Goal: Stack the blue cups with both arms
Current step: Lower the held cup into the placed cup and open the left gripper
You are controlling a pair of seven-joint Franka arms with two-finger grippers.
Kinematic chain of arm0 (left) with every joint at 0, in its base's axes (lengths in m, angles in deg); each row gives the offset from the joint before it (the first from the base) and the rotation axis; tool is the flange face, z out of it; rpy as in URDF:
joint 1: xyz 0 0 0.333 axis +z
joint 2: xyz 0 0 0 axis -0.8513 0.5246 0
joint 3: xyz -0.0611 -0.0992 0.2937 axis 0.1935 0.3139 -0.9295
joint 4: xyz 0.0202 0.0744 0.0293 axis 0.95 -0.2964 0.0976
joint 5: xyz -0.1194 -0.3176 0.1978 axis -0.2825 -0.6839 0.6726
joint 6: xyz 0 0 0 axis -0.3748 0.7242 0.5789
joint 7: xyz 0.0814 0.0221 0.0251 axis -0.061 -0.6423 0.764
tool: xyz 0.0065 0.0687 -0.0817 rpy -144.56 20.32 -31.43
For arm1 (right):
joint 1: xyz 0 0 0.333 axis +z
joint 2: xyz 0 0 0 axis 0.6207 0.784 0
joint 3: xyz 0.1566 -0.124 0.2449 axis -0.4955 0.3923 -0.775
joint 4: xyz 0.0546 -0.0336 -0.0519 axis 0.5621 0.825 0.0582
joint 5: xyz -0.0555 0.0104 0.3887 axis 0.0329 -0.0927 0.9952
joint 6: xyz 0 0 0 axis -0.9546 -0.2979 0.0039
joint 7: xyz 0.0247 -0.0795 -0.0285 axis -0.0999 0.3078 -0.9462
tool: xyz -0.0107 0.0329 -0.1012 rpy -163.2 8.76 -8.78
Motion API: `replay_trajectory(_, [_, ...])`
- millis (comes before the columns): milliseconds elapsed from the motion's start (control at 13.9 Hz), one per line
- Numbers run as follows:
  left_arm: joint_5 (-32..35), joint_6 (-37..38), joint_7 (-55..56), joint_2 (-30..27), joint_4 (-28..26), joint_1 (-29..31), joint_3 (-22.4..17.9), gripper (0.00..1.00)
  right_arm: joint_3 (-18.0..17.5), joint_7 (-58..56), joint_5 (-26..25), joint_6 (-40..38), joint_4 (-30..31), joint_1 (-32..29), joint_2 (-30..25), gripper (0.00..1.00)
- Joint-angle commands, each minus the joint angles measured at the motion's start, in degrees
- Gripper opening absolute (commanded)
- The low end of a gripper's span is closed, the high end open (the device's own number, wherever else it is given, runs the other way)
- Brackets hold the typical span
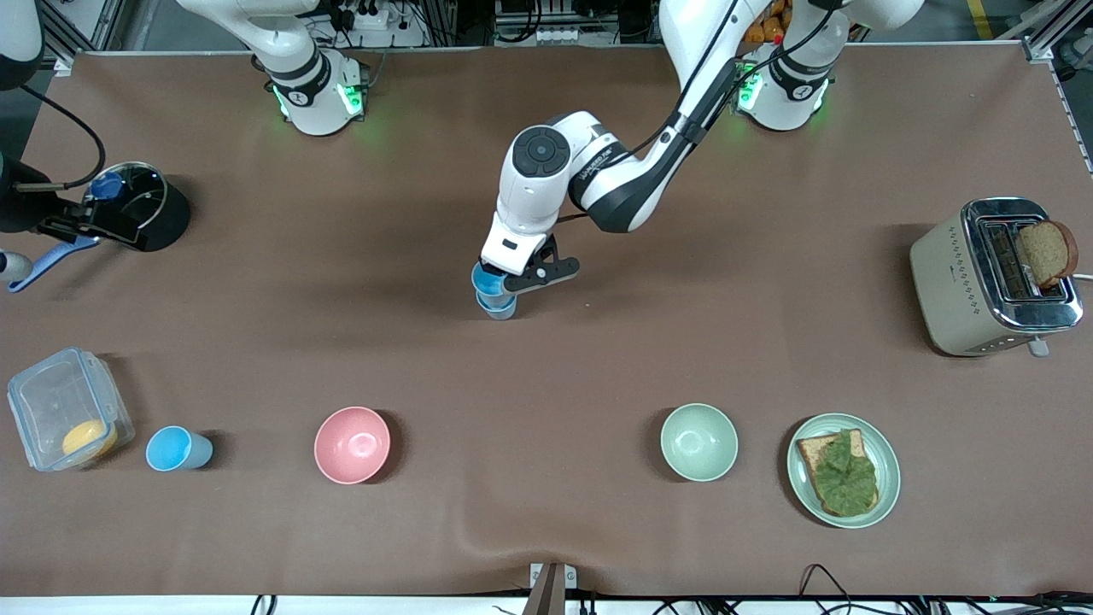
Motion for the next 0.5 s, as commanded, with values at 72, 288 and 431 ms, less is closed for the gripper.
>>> replay_trajectory(72, [5.4, 0.5, 1.2, -2.5, 0.7, 0.5, -0.7, 1.00, -0.6, -0.6, -0.6, 0.1, 1.2, 0.0, -1.1, 1.00])
replay_trajectory(288, [6.8, 6.1, -0.4, -10.1, 0.6, 5.7, -0.9, 1.00, -0.6, -0.6, -0.6, 0.1, 1.0, -0.1, -0.8, 1.00])
replay_trajectory(431, [6.8, 12.5, -1.2, -15.4, 0.6, 8.8, -0.9, 1.00, -0.6, -0.6, -0.6, 0.0, 1.0, -0.1, -0.8, 1.00])
